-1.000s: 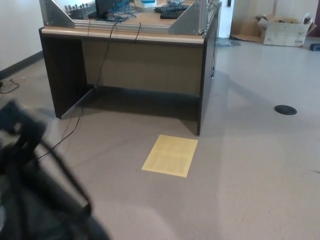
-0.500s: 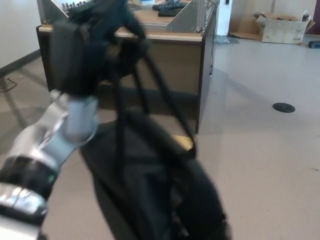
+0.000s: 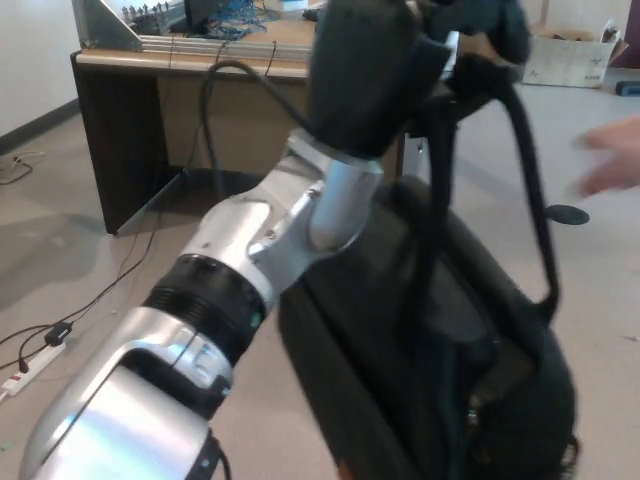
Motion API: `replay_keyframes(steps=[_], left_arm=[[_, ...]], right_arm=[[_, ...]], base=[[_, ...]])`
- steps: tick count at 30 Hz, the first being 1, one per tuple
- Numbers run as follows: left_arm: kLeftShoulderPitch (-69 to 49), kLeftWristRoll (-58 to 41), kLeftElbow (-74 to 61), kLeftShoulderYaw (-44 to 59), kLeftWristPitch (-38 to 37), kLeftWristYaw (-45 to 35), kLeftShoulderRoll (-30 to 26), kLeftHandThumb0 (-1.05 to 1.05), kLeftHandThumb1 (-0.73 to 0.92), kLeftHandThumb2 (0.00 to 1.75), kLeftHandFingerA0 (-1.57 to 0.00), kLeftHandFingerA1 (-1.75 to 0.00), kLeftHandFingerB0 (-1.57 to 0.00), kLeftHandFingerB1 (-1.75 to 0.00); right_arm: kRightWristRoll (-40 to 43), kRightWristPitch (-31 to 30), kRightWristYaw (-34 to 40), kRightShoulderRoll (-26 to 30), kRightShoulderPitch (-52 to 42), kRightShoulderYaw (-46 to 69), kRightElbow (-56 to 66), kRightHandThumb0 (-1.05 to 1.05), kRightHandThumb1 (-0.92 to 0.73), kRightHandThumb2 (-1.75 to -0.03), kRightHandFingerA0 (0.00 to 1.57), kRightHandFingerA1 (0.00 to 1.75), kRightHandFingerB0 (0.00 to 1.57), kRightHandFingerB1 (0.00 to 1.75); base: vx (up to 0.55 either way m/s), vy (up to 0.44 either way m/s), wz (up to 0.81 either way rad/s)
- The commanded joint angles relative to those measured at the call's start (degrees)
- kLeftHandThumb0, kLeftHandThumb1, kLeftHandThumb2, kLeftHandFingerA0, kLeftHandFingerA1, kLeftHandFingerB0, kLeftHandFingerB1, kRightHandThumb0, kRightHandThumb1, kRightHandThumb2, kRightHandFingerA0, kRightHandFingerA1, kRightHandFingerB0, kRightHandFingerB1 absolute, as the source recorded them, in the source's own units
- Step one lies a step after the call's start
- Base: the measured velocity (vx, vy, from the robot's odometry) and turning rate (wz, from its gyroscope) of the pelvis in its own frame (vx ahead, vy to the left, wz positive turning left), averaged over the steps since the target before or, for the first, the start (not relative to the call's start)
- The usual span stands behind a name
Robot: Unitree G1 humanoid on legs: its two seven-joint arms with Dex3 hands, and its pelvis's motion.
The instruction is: A person hands over a black lunchbag to the robot and the robot uses its left hand to grab the strips of the lunchbag, the gives it back to the person.
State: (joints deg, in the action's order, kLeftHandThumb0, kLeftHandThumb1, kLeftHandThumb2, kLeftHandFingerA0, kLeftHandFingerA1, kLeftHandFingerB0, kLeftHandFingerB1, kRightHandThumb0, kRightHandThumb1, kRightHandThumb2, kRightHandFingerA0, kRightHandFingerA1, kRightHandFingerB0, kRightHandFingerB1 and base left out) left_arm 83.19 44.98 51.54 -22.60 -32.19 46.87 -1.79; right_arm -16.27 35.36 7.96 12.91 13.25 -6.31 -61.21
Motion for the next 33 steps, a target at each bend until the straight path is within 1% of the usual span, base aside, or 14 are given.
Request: replay_keyframes(steps=[1,2,10,11,13,16,17,18,19,21,22,29,30,33], left_arm=[[2.61,0.85,-1.46,-1.59,2.4,-2.21,1.68,-0.43,0.47,0.82,-1.15,-1.42,-0.82,-1.23],[2.79,1.08,-1.44,-2.03,2.31,-2.17,1.88,-0.43,0.46,0.82,-1.14,-1.42,-0.82,-1.24],[-0.18,1.32,-5.28,-2.62,4.21,-4.38,0.74,-0.4,0.44,0.79,-1.15,-1.44,-0.84,-1.26],[-0.78,2.23,-5.73,-2.9,4.88,-3.51,0.23,-0.33,0.58,0.57,-0.84,-1.75,-0.75,-1.37],[-1.44,2.12,-6.07,-2.75,4.62,-3.36,-0.31,-0.39,0.41,0.78,-1.18,-1.44,-0.82,-1.21],[-2.08,1.97,-6.04,-2.56,3.68,-2.91,-1.1,-0.38,0.39,0.77,-1.18,-1.44,-0.84,-1.25],[-2.47,1.4,-6.29,-2.22,3.76,-3.25,-0.92,-0.36,0.55,0.59,-0.81,-1.64,-0.68,-1.3],[-3.01,0.04,-6.63,-1.73,3.68,-5.21,-0.75,-0.52,0.56,0.59,-0.54,-1.32,-0.54,-0.9],[-4.46,-4.36,-8.94,-0.94,4.89,-15.39,-1.22,-0.86,0.49,0.88,0.0,0.0,0.0,-0.02],[-5.99,-8.46,-12.29,-0.39,7.14,-26.95,-2.1,-0.86,0.49,0.88,0.0,0.0,0.0,-0.02],[-6.75,-8.79,-13.85,-0.47,7.76,-29.24,-2.72,-0.94,0.61,0.6,0.0,0.0,0.0,0.0],[-10.88,-10.66,-22.74,-0.14,9.33,-37.17,-6.11,-1.04,0.7,0.62,0.0,0.0,0.0,0.0],[-11.92,-10.79,-24.87,0.11,9.97,-38.54,-7.08,-1.05,0.7,0.63,0.0,0.0,0.0,0.0],[-14.4,-12.35,-29.56,1.14,10.61,-40.52,-8.49,-1.05,0.7,0.62,0.0,0.0,0.0,0.0]], right_arm=[[0.32,-1.07,-0.91,0.46,-0.63,-0.11,0.35,-0.6,-0.82,-0.65,0.5,0.43,0.51,0.41],[0.42,-1.15,-1.18,0.43,-0.45,-0.1,0.32,-0.61,-0.69,-1.05,0.46,0.58,0.43,0.55],[0.38,-1.76,-2.51,0.77,-0.34,-0.28,1.2,-0.6,-0.82,-0.66,0.53,0.43,0.54,0.42],[0.51,-1.59,-2.68,0.78,-0.3,-0.21,1.0,-0.61,-0.82,-0.66,0.54,0.43,0.55,0.42],[0.22,-1.68,-2.66,0.78,-0.08,-0.42,0.93,-0.61,-0.83,-0.66,0.54,0.43,0.55,0.42],[0.16,-1.1,-2.52,0.78,-0.11,-0.53,1.08,-0.6,-0.69,-1.07,0.5,0.6,0.47,0.56],[0.18,-1.25,-2.65,0.87,-0.13,-0.54,1.3,-0.6,-0.69,-1.07,0.5,0.6,0.47,0.56],[0.27,-1.32,-2.74,0.86,-0.16,-0.49,1.43,-0.6,-0.69,-1.06,0.5,0.6,0.47,0.56],[0.46,-1.51,-2.9,0.78,-0.07,-0.37,1.58,-0.6,-0.69,-1.06,0.49,0.6,0.47,0.56],[0.56,-1.78,-3.08,0.78,0.04,-0.29,1.79,-0.6,-0.69,-1.06,0.49,0.6,0.47,0.56],[0.51,-1.81,-3.04,0.77,0.04,-0.31,1.71,-0.6,-0.83,-0.66,0.54,0.44,0.56,0.43],[0.44,-1.42,-3.23,1.01,-0.1,-0.33,1.34,-0.61,-0.83,-0.66,0.55,0.44,0.56,0.43],[0.26,-1.3,-2.99,0.94,0.2,-0.42,0.87,-0.61,-0.7,-1.07,0.51,0.6,0.47,0.56],[0.22,-1.91,-2.53,0.44,0.48,-0.41,0.83,-0.61,-0.69,-1.07,0.5,0.6,0.48,0.56]], base=[[0.0,0.0,0.0],[0.0,0.0,0.0],[0.0,0.0,0.0],[0.0,0.0,0.0],[0.0,0.0,0.0],[0.0,0.0,0.0],[0.0,0.0,0.0],[0.0,0.0,0.0],[0.0,0.0,0.0],[0.0,0.0,0.0],[0.0,0.0,0.0],[0.0,0.0,0.0],[0.0,0.0,0.0],[0.0,0.0,0.0]])
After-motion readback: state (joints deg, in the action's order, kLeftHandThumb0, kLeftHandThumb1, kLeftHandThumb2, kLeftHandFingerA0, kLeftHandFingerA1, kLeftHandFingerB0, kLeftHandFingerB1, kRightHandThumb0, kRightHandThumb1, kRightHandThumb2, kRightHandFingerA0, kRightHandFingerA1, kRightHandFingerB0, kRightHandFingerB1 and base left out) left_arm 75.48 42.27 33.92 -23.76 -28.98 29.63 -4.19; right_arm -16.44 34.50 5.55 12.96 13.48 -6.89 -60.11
